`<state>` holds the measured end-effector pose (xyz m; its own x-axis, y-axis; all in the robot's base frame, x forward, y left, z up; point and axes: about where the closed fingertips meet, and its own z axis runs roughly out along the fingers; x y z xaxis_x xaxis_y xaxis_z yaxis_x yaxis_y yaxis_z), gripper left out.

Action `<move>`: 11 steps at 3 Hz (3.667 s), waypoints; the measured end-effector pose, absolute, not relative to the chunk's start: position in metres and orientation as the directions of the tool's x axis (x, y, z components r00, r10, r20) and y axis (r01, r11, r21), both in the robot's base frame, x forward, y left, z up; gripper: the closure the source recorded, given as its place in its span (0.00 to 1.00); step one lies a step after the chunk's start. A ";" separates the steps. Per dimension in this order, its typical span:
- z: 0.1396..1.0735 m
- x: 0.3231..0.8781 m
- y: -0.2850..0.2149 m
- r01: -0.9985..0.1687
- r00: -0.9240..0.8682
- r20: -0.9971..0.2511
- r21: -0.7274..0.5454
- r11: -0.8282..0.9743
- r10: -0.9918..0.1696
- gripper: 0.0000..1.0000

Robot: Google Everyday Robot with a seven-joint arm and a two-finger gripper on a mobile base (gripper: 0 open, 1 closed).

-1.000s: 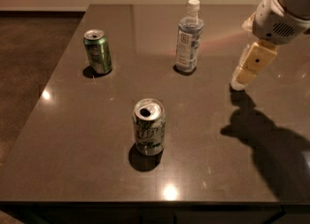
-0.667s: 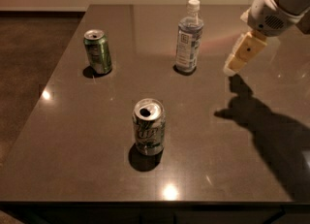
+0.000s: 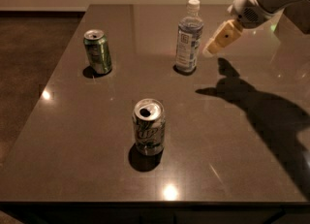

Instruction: Move blue plastic bottle near 7up can

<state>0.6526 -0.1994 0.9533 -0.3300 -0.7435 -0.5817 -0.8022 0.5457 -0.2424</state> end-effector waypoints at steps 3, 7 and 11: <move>0.942 0.689 -0.151 -0.810 -0.320 -0.732 -0.117 0.574 -0.602 0.00; 0.967 0.642 -0.136 -0.862 -0.290 -0.771 -0.047 0.505 -0.567 0.87; 0.982 0.503 -0.086 -0.971 -0.156 -0.857 0.041 0.236 -0.491 1.00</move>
Offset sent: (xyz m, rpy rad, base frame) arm 0.0460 0.0508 -0.0138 0.2709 0.0025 -0.0019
